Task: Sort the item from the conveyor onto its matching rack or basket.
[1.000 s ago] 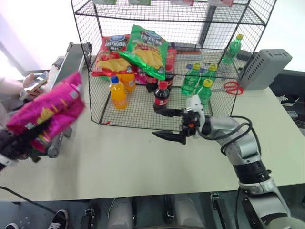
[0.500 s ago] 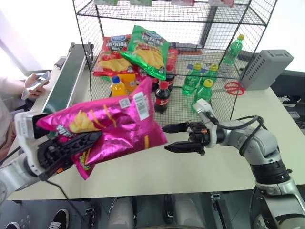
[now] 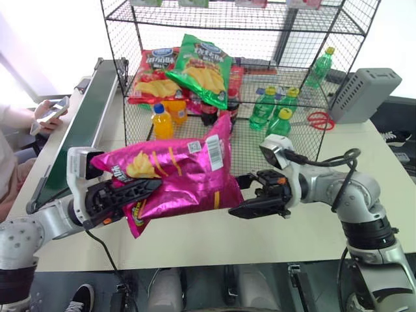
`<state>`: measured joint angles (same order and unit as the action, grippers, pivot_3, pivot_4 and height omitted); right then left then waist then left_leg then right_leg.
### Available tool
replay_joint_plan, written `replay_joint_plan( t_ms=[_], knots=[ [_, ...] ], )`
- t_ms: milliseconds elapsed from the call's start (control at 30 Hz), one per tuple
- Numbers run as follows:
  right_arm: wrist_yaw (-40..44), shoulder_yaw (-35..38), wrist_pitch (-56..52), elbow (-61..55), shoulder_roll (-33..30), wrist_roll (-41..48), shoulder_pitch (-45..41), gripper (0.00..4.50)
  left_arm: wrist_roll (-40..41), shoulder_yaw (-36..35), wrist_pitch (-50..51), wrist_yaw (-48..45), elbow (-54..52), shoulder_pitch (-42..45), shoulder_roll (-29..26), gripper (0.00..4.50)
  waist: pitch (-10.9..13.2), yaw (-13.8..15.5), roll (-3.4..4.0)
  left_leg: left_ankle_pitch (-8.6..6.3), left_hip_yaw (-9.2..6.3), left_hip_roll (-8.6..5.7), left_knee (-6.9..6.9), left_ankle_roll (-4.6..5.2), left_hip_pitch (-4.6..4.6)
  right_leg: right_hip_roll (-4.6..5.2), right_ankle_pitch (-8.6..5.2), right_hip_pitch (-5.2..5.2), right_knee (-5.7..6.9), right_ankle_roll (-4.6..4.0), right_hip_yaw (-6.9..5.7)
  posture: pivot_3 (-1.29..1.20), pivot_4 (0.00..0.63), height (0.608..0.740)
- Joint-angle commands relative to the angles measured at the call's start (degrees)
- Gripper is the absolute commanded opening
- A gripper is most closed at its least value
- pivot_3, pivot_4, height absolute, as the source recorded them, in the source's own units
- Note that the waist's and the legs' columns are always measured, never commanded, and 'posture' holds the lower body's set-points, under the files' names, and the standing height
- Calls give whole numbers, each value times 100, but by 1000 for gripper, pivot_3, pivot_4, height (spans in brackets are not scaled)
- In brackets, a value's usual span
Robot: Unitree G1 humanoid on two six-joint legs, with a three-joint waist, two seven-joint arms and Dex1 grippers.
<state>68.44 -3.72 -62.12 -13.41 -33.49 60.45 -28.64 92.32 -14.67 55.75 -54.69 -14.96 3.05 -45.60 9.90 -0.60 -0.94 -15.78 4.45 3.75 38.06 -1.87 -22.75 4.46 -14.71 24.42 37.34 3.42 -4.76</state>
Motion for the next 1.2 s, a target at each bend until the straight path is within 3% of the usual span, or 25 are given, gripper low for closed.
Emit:
replay_joint_plan(
  t_ms=[33, 133, 200, 367, 467, 567, 800, 833, 1067, 1200],
  knots=[
    [-37, 87, -101, -282, 3, 250, -144, 4500, -193, -97, -73, -61, -119, 120, 166, 62, 0, 0, 0, 0, 0, 0, 0, 0, 0, 0, 0, 0, 0, 0, 0, 0, 150, 740],
    [-1, -65, -83, -310, -65, 89, -118, 4500, -351, -153, -105, -49, -145, 149, 271, 62, 0, 2, 0, 0, -1, 0, 0, 0, -1, 0, 0, 0, -1, 0, 0, 0, 150, 740],
    [-20, -110, -64, -297, -70, 15, -113, 3973, -432, -190, -104, -73, -173, 136, 301, 0, 0, 1, 0, 0, -1, 0, 0, 0, -1, 0, 0, 0, -1, 0, 0, 0, 150, 740],
    [-48, -112, -20, -232, -50, -69, -129, 1680, -518, -268, -62, -151, -209, 78, 302, 0, 0, -3, 0, 0, -2, 0, 0, 0, -1, 0, 0, 1, -1, 0, 0, 0, 150, 740],
    [-61, -106, 56, -174, -45, -171, -129, 404, -971, -271, -328, -47, -237, 60, 371, 0, 0, 1, 0, 0, -2, 0, 0, 0, -2, 0, 0, 1, -2, 0, 0, 0, 150, 740],
    [-26, -87, 151, -158, -68, -277, -110, 325, -1060, -346, -364, -31, -188, 71, 386, 809, 0, 1, 0, 0, -2, -1, 0, 0, -2, 0, 0, 1, -3, 0, 0, 0, 150, 740],
    [-159, 307, 640, -207, -293, -590, 161, 324, -1363, -633, -503, -114, -184, -95, 362, 4182, 0, 2, 0, 0, -2, -1, 0, 0, -4, 1, 0, 2, -4, 0, -1, 0, 150, 740],
    [-212, 461, 640, -296, -367, -543, 267, 324, -1476, -675, -577, -146, -210, -142, 363, 4500, 0, 3, 0, 0, -2, -1, 0, 0, -6, 1, 0, 2, -5, 0, -1, 0, 150, 740],
    [-846, 1907, 631, -987, -786, 194, 1034, 324, -2085, -766, -1139, -151, -150, -90, 547, 4500, 0, 84, 0, 0, -1, -2, 0, 0, -18, 4, 0, 7, -17, 1, -3, 0, 150, 740],
    [-1318, 2298, 1825, -1032, -570, -663, 1129, 324, -2581, -545, -1476, -158, 24, 281, 780, 4500, 0, 114, -2, 0, 0, -3, 1, 0, -16, 3, 0, 6, -21, 0, -2, 0, 150, 740]
  ],
)
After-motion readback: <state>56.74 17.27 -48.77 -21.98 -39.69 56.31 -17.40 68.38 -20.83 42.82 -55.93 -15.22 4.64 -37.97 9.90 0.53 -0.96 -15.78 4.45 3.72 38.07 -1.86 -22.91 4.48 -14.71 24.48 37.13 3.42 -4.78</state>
